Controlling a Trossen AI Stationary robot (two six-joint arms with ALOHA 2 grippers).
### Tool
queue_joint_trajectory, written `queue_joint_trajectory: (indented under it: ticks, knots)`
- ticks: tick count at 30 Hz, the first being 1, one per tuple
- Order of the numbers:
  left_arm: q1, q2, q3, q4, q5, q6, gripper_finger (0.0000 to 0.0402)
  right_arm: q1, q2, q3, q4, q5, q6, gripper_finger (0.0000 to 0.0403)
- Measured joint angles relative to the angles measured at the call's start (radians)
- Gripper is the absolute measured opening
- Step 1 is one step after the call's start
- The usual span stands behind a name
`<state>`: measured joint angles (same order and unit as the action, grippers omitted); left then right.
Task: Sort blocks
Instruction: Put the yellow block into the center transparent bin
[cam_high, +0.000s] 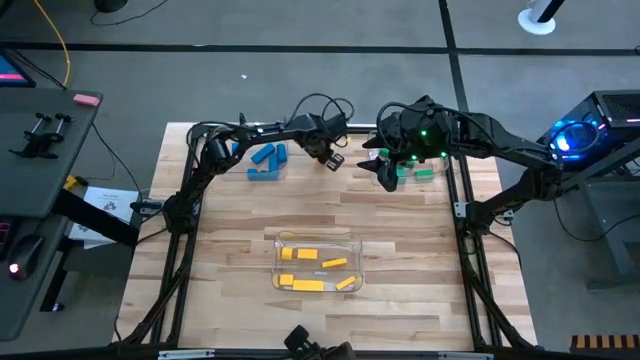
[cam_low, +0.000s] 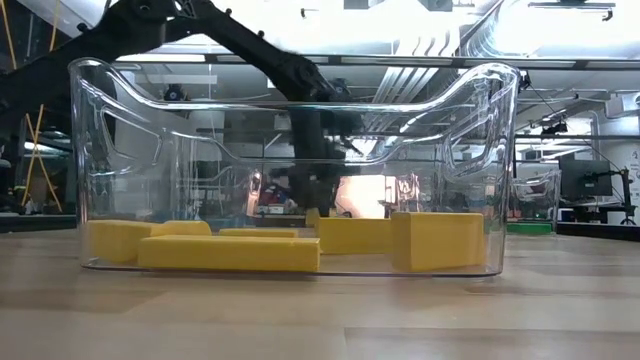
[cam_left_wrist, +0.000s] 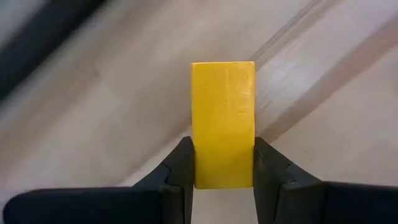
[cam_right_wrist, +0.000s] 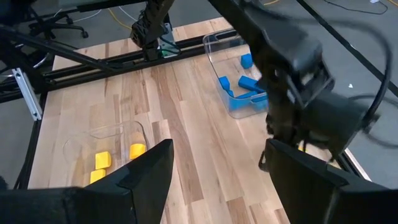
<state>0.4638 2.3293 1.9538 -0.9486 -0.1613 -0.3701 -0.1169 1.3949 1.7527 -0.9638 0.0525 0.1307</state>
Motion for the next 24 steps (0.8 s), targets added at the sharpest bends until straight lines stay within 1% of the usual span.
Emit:
queue_joint_trajectory:
  ticks: [4, 7, 10, 12, 14, 16, 19, 21, 24]
  knots:
    - [0.000, -0.092, 0.032, -0.018, -0.030, 0.167, 0.0077, 0.000, 0.000, 0.000, 0.001, 0.000, 0.000, 0.0252]
    - [-0.018, -0.187, 0.017, -0.038, -0.018, 0.297, 0.0077, 0.000, 0.000, 0.000, 0.002, 0.001, 0.000, 0.0252]
    - [-0.069, -0.309, -0.030, -0.033, 0.068, 0.383, 0.0077, 0.000, 0.000, 0.000, 0.002, 0.001, 0.000, 0.0252]
    - [-0.116, -0.402, -0.088, -0.007, 0.142, 0.423, 0.0077, 0.000, 0.000, 0.000, 0.002, 0.001, 0.000, 0.0252]
    - [-0.178, -0.487, -0.170, 0.032, 0.202, 0.456, 0.0077, 0.000, 0.000, 0.000, 0.002, 0.001, 0.000, 0.0252]
    - [-0.249, -0.563, -0.271, 0.075, 0.237, 0.468, 0.0077, 0.000, 0.000, 0.000, 0.002, 0.001, 0.000, 0.0252]
    - [-0.377, -0.673, -0.449, 0.150, 0.255, 0.462, 0.0077, 0.000, 0.000, 0.000, 0.001, 0.001, 0.000, 0.0252]
    - [-0.465, -0.734, -0.580, 0.217, 0.258, 0.427, 0.0077, 0.000, 0.000, 0.000, 0.000, 0.001, 0.000, 0.0252]
    - [-0.591, -0.788, -0.762, 0.342, 0.255, 0.361, 0.0077, 0.000, 0.000, 0.000, -0.004, 0.001, 0.000, 0.0252]
